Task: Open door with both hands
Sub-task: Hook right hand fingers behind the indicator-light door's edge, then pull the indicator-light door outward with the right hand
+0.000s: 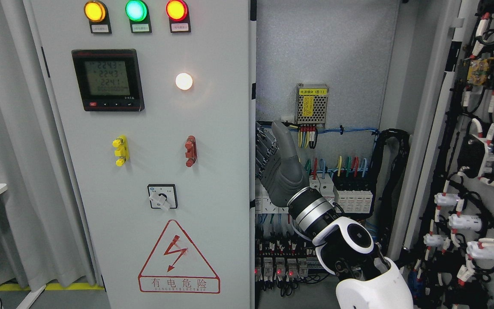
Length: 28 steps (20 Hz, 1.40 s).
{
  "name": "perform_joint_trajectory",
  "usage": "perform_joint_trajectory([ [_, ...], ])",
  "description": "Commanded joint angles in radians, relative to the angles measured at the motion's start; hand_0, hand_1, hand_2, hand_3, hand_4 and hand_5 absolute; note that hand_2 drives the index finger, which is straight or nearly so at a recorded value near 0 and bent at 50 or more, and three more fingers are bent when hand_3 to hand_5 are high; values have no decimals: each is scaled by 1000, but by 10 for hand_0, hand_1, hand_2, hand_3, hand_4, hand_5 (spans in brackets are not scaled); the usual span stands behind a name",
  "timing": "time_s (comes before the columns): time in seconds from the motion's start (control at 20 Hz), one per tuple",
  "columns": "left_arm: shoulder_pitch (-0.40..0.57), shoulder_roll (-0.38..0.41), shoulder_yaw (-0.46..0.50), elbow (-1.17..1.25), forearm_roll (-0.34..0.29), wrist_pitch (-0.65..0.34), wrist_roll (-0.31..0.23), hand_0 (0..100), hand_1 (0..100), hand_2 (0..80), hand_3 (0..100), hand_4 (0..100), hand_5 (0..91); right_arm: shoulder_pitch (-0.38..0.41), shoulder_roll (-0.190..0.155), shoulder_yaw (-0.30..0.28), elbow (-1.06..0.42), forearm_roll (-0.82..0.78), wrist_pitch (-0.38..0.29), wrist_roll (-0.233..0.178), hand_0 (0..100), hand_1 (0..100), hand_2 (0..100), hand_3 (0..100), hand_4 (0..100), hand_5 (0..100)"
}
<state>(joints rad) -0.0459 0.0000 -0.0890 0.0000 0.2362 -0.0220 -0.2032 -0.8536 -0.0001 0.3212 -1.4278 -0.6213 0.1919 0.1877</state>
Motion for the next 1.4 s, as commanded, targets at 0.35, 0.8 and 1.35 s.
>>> perform_joint_trajectory([
  [0.35,0,21,0,-3,0,1,1,295,0,27,27,38,0,19,0,-30,-25,0,11,39,219,0,0,0,0,0],
  [0.8,0,21,0,-3,0,1,1,295,0,27,27,36,0,39,0,-31,-58,-2,3,56,218,0,0,0,0,0],
  [1.35,1,21,0,-3,0,1,1,295,0,27,27,38,0,82,0,-24,-140,-3,1,59,219,0,0,0,0,0],
])
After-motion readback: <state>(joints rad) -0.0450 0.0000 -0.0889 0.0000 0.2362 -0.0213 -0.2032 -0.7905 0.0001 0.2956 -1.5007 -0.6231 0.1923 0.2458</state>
